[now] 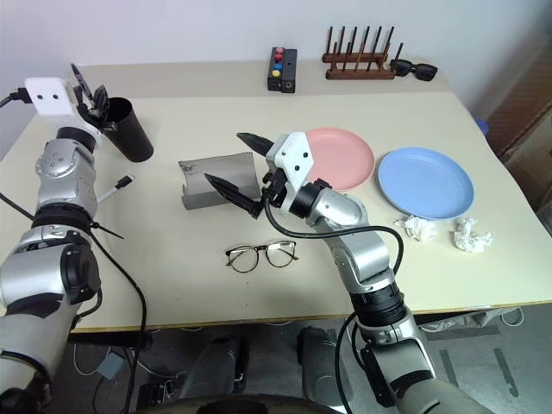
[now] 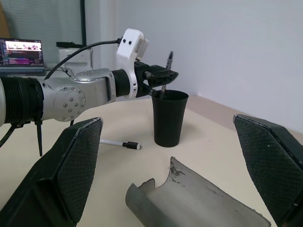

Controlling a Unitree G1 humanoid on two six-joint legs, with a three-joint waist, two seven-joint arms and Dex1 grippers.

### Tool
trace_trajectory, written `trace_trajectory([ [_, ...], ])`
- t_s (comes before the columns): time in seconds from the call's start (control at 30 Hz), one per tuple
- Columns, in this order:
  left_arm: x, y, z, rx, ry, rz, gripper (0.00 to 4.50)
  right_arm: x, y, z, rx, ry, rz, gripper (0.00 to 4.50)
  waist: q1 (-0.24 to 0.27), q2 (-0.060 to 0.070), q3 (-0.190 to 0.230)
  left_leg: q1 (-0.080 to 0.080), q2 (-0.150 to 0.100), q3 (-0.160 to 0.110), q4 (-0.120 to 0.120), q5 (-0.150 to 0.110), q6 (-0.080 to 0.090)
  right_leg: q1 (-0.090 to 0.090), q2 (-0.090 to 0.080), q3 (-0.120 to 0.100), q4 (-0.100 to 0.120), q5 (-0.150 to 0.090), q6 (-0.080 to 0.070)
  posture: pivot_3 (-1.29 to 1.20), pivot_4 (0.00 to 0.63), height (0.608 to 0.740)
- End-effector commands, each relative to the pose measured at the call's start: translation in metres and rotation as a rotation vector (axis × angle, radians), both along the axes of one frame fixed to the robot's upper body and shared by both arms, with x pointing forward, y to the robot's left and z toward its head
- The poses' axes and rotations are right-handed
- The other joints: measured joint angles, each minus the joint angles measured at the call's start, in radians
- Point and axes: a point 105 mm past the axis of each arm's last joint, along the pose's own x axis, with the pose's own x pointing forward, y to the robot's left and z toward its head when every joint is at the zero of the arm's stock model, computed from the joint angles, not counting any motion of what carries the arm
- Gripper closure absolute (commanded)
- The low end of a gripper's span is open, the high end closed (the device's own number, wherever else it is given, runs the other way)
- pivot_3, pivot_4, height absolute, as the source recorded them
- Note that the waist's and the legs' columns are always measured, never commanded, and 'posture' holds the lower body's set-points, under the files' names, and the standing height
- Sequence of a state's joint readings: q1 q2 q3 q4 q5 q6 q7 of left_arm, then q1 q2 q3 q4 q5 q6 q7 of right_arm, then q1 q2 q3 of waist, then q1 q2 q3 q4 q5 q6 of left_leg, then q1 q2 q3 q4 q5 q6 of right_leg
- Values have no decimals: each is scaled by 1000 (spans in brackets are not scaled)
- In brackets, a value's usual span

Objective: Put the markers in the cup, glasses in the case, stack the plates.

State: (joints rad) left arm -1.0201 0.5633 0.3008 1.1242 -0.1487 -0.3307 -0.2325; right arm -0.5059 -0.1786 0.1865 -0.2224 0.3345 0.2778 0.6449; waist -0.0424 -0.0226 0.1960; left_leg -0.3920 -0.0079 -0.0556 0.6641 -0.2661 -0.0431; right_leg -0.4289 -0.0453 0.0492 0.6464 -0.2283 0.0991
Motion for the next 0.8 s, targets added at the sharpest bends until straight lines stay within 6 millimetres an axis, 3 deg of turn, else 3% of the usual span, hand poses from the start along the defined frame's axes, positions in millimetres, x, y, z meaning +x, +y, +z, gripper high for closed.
trace_trajectory([
  [0.03,-4,3,16,-4,-64,8,184,-7,0,15,28,-58,16,0,-1,0,0,0,0,0,0,0,0,0,0,0,0,0,0,0,150,735],
  [0.27,-5,2,17,-14,-74,-5,184,-7,0,14,26,-54,17,0,0,0,0,0,0,0,0,0,0,0,0,0,0,0,0,0,150,735],
  [0.47,-17,6,45,-6,-170,-73,184,-6,-1,13,21,-55,12,0,-1,0,0,0,0,0,0,0,0,0,0,0,0,0,0,0,150,735],
  [0.6,-36,4,60,50,-149,-278,86,-6,-4,13,20,-53,0,0,-6,0,0,0,1,0,-1,0,0,0,0,0,0,0,0,0,150,735],
  [0.7,-53,-12,44,161,37,-494,86,-6,-5,11,17,-49,0,0,-11,0,0,0,1,0,-2,0,0,0,1,0,0,0,0,0,150,735],
  [0.8,-74,-12,7,249,336,-602,86,-6,-4,10,14,-45,5,0,-14,1,0,0,2,0,-2,0,0,0,1,0,0,0,-1,0,150,735],
])
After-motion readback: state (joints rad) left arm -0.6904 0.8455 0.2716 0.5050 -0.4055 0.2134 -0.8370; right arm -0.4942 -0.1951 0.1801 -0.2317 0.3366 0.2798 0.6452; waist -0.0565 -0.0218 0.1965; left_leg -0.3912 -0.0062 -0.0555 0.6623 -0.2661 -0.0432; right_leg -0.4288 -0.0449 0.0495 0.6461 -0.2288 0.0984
